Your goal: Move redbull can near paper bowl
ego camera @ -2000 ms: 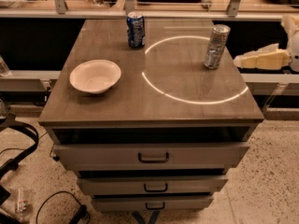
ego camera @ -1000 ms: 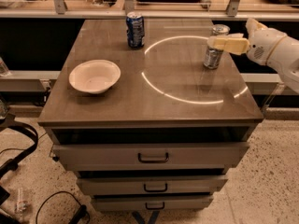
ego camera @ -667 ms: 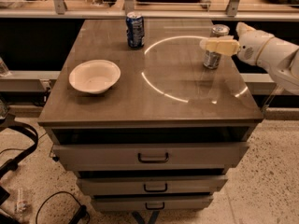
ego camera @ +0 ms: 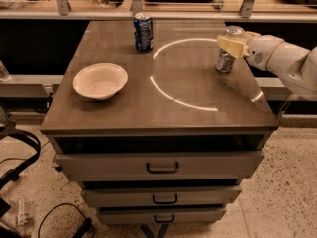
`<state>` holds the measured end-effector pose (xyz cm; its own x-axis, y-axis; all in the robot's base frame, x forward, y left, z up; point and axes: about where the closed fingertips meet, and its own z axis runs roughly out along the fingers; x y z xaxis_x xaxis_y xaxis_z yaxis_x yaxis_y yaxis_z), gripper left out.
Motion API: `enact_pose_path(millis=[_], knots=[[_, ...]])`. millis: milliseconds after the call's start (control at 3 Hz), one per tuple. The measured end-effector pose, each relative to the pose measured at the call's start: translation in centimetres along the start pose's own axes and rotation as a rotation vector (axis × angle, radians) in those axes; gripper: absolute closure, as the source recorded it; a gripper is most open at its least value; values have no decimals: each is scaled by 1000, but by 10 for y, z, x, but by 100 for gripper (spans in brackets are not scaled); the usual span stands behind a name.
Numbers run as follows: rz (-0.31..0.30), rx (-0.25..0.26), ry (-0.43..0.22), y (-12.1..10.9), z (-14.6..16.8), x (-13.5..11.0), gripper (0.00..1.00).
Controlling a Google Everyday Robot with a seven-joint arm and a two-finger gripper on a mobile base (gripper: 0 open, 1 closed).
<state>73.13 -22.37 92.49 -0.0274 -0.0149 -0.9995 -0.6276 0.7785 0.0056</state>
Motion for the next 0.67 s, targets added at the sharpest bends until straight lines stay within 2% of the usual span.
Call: enact_pose_path(millis=[667], knots=[[1,-9,-1,4,5,0,100]])
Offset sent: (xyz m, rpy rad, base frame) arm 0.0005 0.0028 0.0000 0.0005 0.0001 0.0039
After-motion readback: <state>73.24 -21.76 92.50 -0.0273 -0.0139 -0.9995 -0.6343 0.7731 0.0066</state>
